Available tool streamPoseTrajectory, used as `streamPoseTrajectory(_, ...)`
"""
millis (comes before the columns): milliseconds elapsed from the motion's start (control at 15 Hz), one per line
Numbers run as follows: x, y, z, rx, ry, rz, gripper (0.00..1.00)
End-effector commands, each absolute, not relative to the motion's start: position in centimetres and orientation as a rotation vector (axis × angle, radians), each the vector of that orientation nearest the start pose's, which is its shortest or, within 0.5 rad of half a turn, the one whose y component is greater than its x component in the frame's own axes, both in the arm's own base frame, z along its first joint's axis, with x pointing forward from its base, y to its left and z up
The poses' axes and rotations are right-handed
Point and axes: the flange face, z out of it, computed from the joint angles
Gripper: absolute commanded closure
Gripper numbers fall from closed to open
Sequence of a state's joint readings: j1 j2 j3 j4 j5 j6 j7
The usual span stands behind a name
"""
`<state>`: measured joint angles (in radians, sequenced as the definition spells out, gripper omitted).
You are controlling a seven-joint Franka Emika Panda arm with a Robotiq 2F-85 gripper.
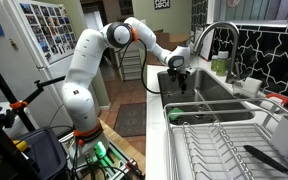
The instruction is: Rinse the fork under the faucet
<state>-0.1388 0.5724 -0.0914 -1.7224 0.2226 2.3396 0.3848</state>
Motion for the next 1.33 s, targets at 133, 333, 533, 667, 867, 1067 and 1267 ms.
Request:
streamPoseTrajectory(133, 68.7, -14.1, 21.6, -2.828, 1.167, 0.071, 0.0)
streamPoseTrajectory(333, 69.7, -13.5, 19.9, -2.845, 1.186, 0.101, 0.0)
streamPoseTrajectory(533, 70.6, -13.0, 18.6, -2.869, 1.194, 0.114, 0.0)
streamPoseTrajectory(667, 71.1, -13.0, 17.8, -2.896, 1.18, 0.114, 0.0)
streamPoseTrajectory(867, 70.6, -12.9, 18.4, -2.875, 1.157, 0.092, 0.0)
streamPoseTrajectory(1067, 70.9, -12.9, 18.2, -2.882, 1.156, 0.094, 0.0)
streamPoseTrajectory(1267, 71.3, -13.8, 16.6, -2.941, 1.151, 0.037, 0.0)
